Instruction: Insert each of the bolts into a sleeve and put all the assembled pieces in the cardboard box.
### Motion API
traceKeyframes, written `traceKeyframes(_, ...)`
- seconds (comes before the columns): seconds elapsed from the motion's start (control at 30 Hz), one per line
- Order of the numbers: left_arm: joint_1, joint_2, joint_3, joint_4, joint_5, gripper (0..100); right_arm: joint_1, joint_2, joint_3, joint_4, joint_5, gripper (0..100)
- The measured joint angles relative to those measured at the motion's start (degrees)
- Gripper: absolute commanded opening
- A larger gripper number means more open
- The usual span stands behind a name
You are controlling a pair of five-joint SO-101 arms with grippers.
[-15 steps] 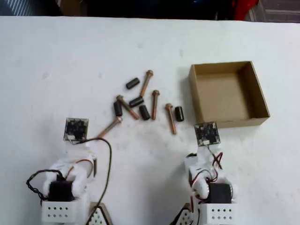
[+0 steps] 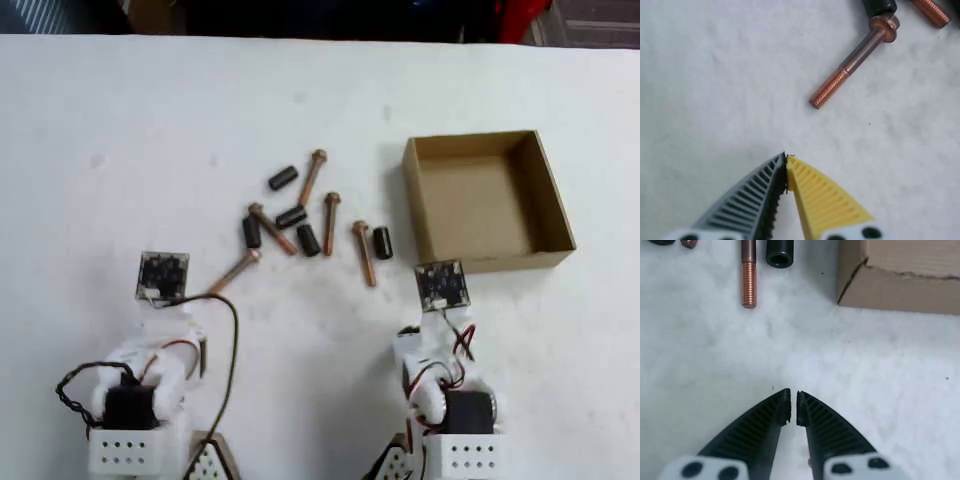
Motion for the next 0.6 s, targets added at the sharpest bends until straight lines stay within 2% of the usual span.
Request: traceKeyframes(0.6,0.0,0.0,0.0,0.0,0.0,2,-0.4,0.0,0.0,-0.5,0.0,2.0)
